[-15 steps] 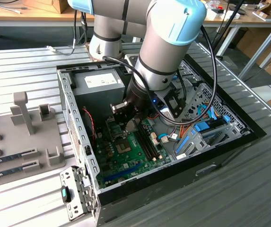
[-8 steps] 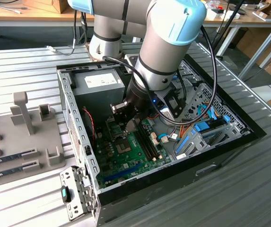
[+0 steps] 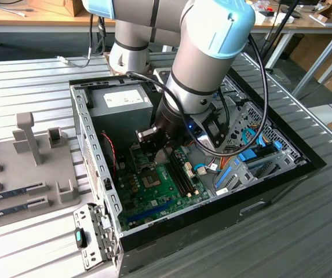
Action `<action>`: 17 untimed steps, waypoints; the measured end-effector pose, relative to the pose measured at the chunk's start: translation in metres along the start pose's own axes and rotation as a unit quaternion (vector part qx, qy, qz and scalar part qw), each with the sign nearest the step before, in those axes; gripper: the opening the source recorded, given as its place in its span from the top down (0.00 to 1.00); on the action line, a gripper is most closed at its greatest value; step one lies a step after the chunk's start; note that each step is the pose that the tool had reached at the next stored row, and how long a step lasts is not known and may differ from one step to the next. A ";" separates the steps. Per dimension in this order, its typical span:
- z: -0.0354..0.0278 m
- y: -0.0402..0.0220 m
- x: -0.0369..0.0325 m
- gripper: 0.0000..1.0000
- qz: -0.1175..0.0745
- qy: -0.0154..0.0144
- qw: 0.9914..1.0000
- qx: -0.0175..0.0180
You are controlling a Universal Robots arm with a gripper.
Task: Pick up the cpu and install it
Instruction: 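Place the cpu into insertion slot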
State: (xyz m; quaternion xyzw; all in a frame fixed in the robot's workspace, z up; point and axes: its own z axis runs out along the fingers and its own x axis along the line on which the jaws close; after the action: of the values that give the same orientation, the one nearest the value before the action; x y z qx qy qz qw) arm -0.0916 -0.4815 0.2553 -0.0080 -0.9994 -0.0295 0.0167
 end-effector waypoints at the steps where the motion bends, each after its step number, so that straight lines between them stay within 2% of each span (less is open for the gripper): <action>1: 0.0005 0.0000 0.0001 0.53 0.000 0.000 1.000 0.008; 2: 0.0009 0.0015 0.0001 0.53 0.001 -0.001 1.000 0.028; 4: 0.0015 0.0050 0.0006 0.53 0.002 -0.001 0.999 0.051; 5: 0.0018 0.0062 0.0010 0.53 0.002 -0.001 0.999 0.054; 6: 0.0023 0.0079 0.0016 0.53 0.002 -0.001 0.998 0.055; 9: 0.0044 0.0106 0.0038 0.53 -0.001 -0.001 0.998 0.055; 10: 0.0049 0.0109 0.0039 0.53 -0.006 -0.001 0.998 0.055; 11: 0.0056 0.0111 0.0039 0.53 -0.021 -0.001 0.998 0.056; 13: 0.0070 0.0118 0.0052 0.53 -0.030 -0.001 0.998 0.056; 17: 0.0135 0.0153 0.0160 0.53 -0.032 -0.001 0.998 0.056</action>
State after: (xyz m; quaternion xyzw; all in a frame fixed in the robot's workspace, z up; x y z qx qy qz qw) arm -0.1078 -0.4652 0.2432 0.0252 -0.9992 0.0261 0.0154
